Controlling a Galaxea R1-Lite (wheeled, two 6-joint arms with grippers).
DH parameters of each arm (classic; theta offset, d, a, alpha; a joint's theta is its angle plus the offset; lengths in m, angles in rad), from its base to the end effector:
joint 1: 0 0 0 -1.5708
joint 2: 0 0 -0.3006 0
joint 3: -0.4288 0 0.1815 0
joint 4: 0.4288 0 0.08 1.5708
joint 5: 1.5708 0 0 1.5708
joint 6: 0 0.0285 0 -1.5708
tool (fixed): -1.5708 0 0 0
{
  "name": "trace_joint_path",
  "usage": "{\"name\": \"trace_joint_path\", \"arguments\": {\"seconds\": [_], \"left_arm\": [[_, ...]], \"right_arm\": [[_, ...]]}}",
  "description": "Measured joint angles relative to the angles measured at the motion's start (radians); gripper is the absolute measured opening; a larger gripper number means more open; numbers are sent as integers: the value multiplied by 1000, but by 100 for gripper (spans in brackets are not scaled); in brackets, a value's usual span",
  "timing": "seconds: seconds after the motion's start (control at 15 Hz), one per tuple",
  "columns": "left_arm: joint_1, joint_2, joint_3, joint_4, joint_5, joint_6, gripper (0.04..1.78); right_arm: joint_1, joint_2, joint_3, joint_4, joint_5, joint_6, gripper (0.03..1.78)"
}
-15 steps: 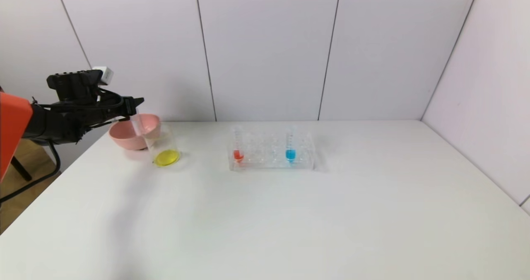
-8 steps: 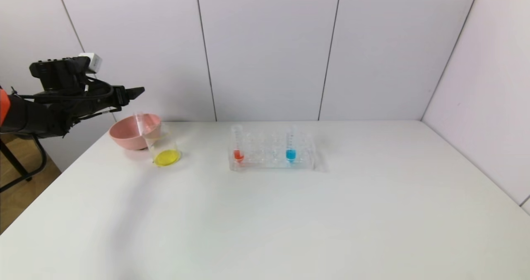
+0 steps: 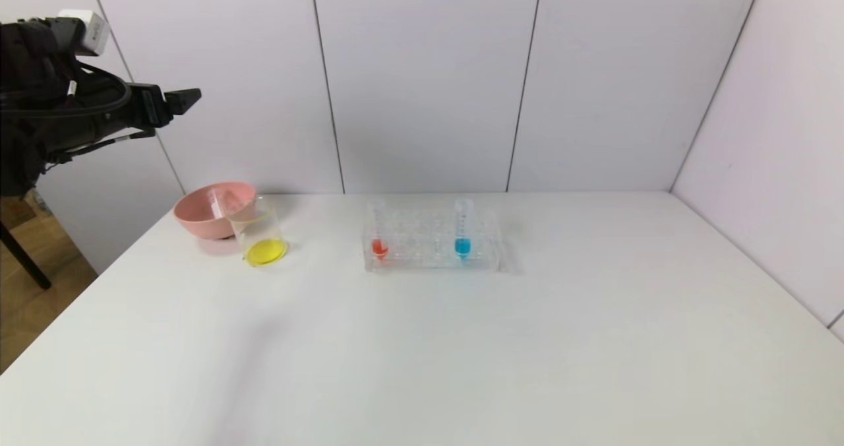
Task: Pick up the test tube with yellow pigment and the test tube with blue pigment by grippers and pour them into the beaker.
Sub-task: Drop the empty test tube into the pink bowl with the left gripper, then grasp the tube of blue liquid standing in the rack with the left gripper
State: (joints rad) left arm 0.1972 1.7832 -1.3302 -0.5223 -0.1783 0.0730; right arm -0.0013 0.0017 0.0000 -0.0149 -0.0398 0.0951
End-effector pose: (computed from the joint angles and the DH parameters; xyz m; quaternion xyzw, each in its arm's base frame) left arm 0.3468 0.0641 0.2969 0.0429 -0.0337 0.0107 0.9985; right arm -0.0269 -0.0011 0.0771 0.0476 -0.0076 -0.0202 0.9986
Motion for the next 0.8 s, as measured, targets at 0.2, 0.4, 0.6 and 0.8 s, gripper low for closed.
{"name": "trace_joint_path", "arguments": {"seconds": [0.2, 0.4, 0.6, 0.8], "left_arm": [[-15, -177, 127, 50, 87, 1, 178], [-28, -354, 221, 198, 117, -7, 178], [-48, -453, 274, 264, 122, -73, 178], [-92, -496, 346, 240, 121, -139, 178]], "right_arm": [[0, 0, 0, 0, 0, 0, 171], [0, 0, 0, 0, 0, 0, 171], [0, 0, 0, 0, 0, 0, 171], [0, 0, 0, 0, 0, 0, 171]]}}
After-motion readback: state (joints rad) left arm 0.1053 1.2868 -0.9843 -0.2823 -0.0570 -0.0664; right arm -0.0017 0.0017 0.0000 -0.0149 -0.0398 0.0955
